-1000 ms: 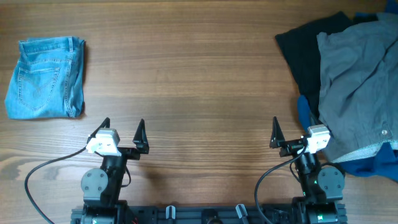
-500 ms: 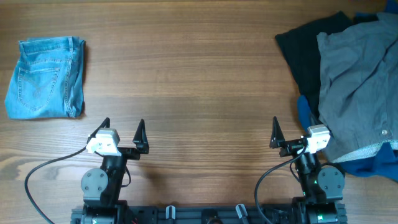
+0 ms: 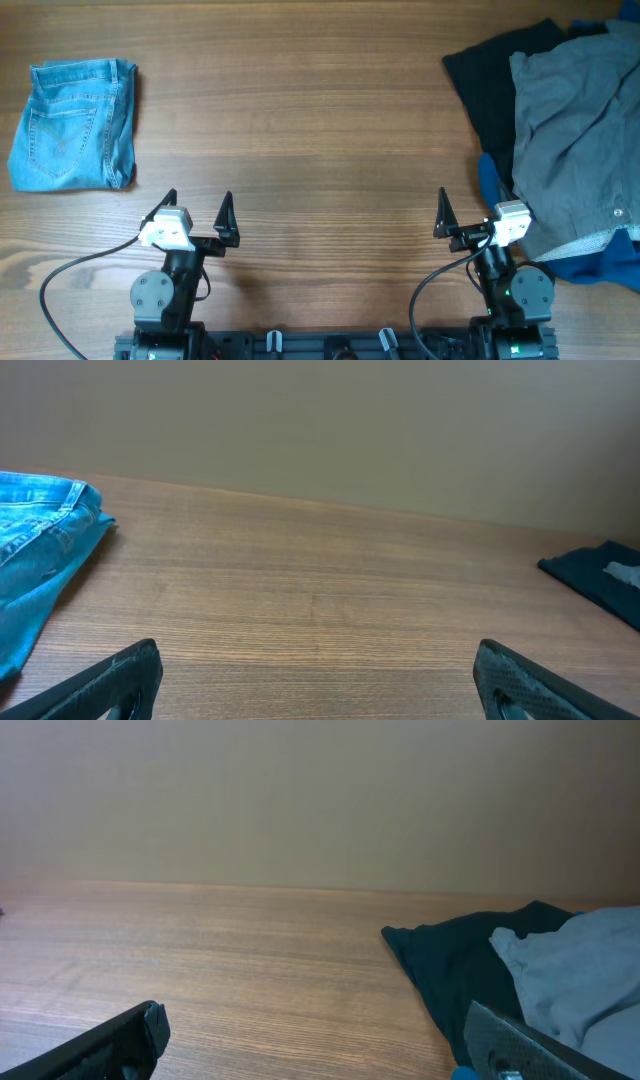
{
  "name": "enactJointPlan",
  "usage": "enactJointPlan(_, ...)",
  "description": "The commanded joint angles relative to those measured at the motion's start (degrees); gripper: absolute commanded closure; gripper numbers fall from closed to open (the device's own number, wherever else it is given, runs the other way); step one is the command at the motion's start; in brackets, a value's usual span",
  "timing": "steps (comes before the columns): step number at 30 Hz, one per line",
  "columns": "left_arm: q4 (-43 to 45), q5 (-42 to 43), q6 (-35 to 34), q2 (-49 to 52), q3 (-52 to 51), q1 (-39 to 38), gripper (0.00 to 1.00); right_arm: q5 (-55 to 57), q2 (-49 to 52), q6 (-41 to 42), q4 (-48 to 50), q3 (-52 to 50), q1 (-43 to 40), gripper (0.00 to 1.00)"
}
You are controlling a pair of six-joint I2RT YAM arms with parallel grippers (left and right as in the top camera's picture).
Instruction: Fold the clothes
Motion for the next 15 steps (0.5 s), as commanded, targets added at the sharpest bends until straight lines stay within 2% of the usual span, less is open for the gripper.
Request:
enactJointPlan(1, 0.07, -0.72, 0.68, -0.39, -0.48, 0.22, 0.0, 0.76, -0.39, 0.13, 0.26, -0.07, 0.35, 0.0)
enactJointPlan(8, 0.13, -0.72, -1.07, -0.39, -0.48, 0.22, 0.0, 0.98, -0.39, 0.37, 0.42, -0.07, 0.35, 0.0)
enactJointPlan(11, 0.07, -0.74, -2.1, -0.39, -0.39, 0.22, 0.0, -2.43, -0.39, 1.97, 0.04, 0.55, 0.35, 0.0)
enactJointPlan(15, -2.84, -0.76, -4.28, 2.56, 2.4, 0.22, 0.0, 0.2, 1.38, 5.35, -6.29, 5.6, 0.35, 0.0)
